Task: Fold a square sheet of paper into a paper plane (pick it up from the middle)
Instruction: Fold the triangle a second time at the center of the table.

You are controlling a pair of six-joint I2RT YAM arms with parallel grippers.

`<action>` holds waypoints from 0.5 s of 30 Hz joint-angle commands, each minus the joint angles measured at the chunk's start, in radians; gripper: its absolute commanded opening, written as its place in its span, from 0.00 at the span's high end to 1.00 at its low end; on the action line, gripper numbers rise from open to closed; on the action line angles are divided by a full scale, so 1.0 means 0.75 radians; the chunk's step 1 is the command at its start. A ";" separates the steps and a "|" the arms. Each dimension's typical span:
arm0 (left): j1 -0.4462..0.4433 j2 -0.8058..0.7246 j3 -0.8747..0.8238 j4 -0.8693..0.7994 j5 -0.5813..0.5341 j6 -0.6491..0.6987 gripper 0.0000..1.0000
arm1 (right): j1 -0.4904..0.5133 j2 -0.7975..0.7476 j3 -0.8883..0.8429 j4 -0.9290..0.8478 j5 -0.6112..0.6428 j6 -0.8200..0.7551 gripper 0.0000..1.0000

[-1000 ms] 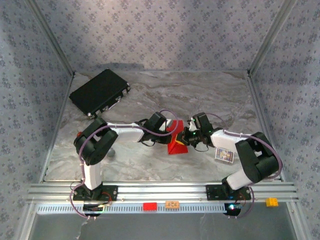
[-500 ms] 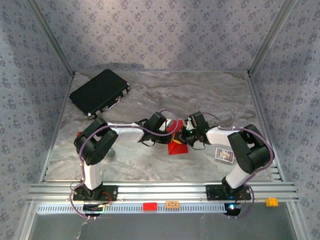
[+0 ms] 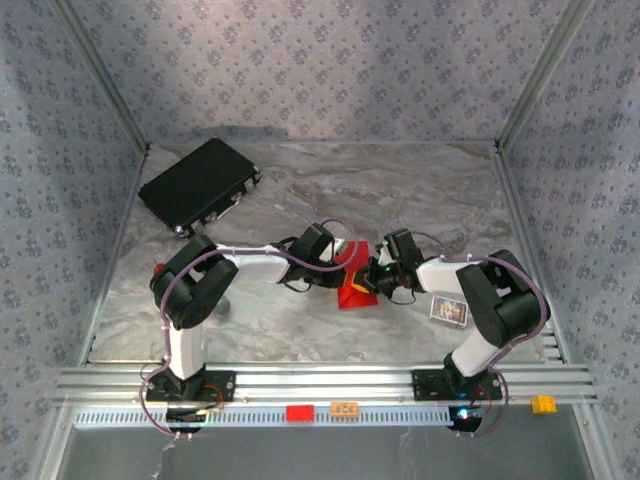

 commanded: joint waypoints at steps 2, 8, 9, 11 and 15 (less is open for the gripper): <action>0.000 0.032 0.024 -0.046 0.018 0.014 0.98 | -0.016 -0.070 0.019 -0.102 0.032 -0.023 0.97; -0.001 0.032 0.022 -0.053 0.014 0.020 0.98 | -0.049 -0.056 0.082 -0.130 0.023 -0.053 0.96; -0.001 0.032 0.022 -0.054 0.013 0.020 0.98 | -0.054 -0.041 0.085 -0.128 0.024 -0.056 0.97; -0.001 0.034 0.025 -0.053 0.013 0.021 0.98 | -0.063 -0.010 0.081 -0.123 0.037 -0.061 0.96; -0.002 0.038 0.030 -0.063 0.013 0.024 0.98 | -0.084 0.028 0.034 -0.149 0.089 -0.067 0.97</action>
